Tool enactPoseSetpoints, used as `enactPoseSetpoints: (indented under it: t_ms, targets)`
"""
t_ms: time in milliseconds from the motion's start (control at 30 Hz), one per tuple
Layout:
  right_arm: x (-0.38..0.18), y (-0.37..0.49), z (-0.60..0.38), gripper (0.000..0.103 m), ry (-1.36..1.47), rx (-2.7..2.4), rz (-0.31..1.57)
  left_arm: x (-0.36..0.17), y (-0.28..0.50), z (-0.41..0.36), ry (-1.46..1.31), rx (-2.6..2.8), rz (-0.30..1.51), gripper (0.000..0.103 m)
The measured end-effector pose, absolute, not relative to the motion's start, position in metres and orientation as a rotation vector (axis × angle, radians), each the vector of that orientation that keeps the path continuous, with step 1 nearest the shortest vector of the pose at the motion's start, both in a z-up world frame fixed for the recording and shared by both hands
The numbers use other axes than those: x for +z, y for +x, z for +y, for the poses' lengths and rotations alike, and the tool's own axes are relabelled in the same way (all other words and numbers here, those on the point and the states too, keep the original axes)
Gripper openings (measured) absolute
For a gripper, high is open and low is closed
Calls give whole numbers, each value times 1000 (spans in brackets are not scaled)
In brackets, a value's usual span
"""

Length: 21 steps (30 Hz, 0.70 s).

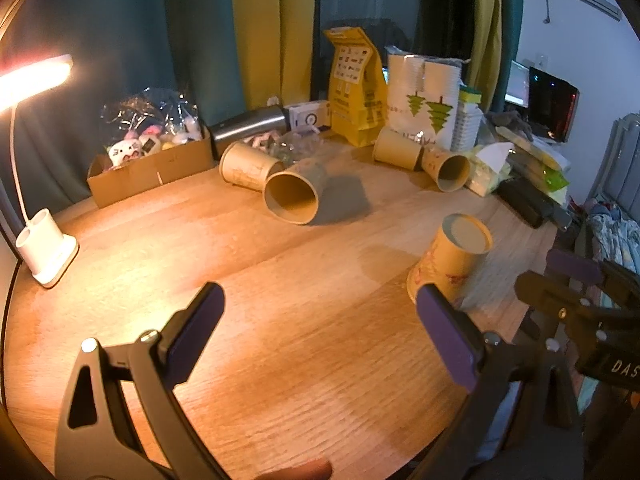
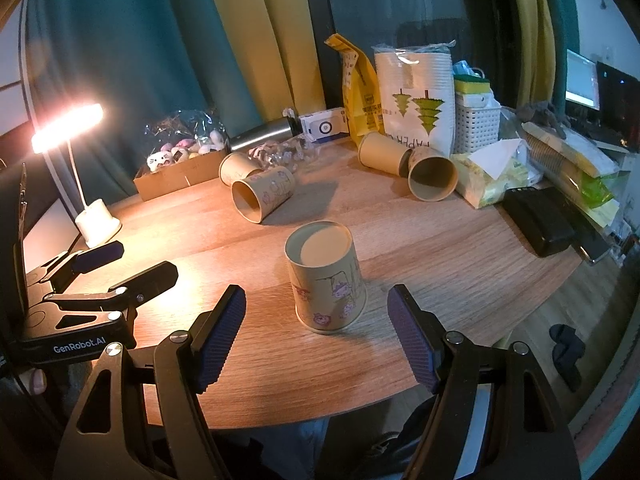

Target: Flip cup upside down

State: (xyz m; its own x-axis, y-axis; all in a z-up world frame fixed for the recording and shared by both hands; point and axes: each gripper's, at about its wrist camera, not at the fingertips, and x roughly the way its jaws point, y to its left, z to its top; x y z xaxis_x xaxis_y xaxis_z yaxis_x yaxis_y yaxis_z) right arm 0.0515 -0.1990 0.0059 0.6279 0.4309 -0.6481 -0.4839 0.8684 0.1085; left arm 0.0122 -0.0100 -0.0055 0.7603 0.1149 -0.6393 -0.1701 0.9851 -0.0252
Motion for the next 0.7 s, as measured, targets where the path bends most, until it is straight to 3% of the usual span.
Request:
enactPoseSetpoints:
  t_ms: [700]
  targets:
    - [8,51,-197,76,-82,528,729,-5,13,-10,-89,150,698,98]
